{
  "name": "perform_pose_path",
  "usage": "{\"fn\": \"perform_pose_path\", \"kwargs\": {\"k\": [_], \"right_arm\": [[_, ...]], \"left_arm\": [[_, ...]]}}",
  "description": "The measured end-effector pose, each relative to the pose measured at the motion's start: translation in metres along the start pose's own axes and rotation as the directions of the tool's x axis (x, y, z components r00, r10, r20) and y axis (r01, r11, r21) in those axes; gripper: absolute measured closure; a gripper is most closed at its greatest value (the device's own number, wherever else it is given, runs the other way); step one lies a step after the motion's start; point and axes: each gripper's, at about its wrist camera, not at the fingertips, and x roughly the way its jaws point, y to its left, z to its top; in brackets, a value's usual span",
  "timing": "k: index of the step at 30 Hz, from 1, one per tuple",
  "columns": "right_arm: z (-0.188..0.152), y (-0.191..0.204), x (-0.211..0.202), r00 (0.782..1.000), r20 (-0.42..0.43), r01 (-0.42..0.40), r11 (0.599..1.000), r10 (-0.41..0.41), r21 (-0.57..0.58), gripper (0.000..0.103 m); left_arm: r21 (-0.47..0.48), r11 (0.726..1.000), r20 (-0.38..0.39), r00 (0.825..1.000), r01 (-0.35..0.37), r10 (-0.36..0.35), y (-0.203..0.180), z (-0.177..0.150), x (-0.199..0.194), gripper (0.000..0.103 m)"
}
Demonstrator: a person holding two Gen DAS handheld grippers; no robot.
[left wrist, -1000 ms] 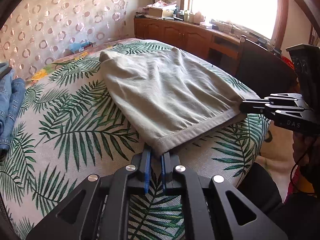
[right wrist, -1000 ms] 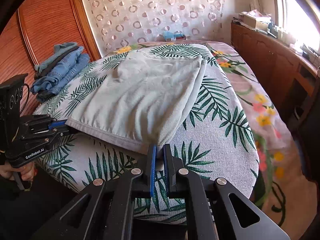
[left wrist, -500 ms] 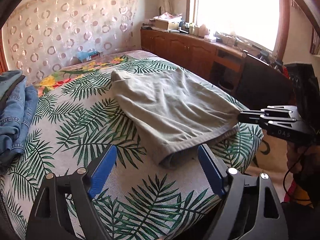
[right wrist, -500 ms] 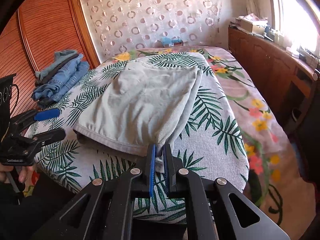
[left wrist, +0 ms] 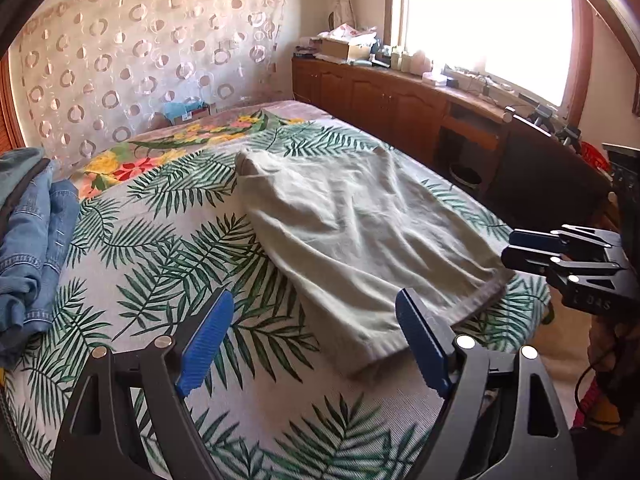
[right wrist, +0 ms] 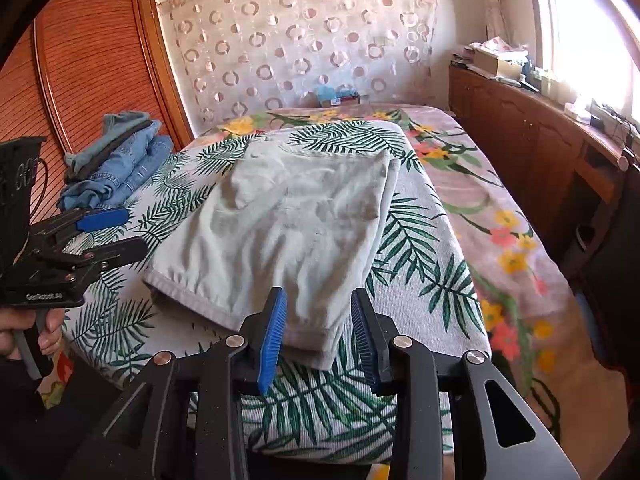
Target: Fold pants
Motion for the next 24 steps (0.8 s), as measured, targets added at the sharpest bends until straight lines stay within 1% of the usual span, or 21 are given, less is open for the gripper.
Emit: {"fn": "perform_pose_path", "kwargs": {"k": [7, 14, 17, 18, 19, 20, 21, 23, 24], "right_arm": [[-0.005, 0.001, 0.018, 0.999, -0.042, 0.020, 1.000, -0.020, -0.011, 0.068], [-0.006, -0.003, 0.025, 0.997, -0.074, 0.018, 1.000, -0.018, -0.004, 0.068], [-0.006, -0.004, 0.026, 0.997, -0.079, 0.005, 1.000, -0.004, 0.012, 0.068], [-0.006, -0.005, 0.025, 0.997, -0.082, -0.008, 1.000, 0.010, 0.021, 0.068], [-0.006, -0.005, 0.025, 0.996, -0.084, -0.012, 1.000, 0.013, 0.019, 0.068], [-0.006, -0.004, 0.025, 0.996, -0.085, -0.006, 1.000, 0.007, 0.004, 0.068], [-0.006, -0.003, 0.024, 0.996, -0.085, -0.002, 1.000, 0.001, -0.006, 0.068], [-0.007, -0.003, 0.023, 0.996, -0.087, -0.005, 1.000, 0.004, -0.007, 0.068], [-0.007, -0.004, 0.023, 0.996, -0.087, -0.007, 1.000, 0.006, -0.006, 0.068]], "left_arm": [[-0.018, 1.000, -0.073, 0.997, -0.005, 0.003, 0.003, -0.012, 0.026, 0.019], [-0.010, 1.000, -0.091, 0.996, -0.005, 0.004, -0.001, -0.019, 0.029, 0.019], [-0.018, 1.000, -0.101, 0.995, 0.010, -0.012, -0.002, -0.023, 0.031, 0.020], [-0.020, 1.000, -0.101, 0.995, 0.019, -0.021, -0.002, -0.025, 0.031, 0.023], [-0.022, 0.999, -0.101, 0.994, 0.028, -0.030, -0.003, -0.026, 0.031, 0.034], [-0.026, 0.998, -0.107, 0.993, 0.054, -0.057, -0.004, -0.028, 0.032, 0.039], [-0.023, 0.998, -0.101, 0.993, 0.053, -0.055, -0.005, -0.029, 0.030, 0.040], [-0.020, 0.997, -0.098, 0.993, 0.069, -0.070, -0.008, -0.030, 0.028, 0.050], [-0.021, 0.997, -0.097, 0.992, 0.075, -0.077, -0.009, -0.030, 0.027, 0.052]]}}
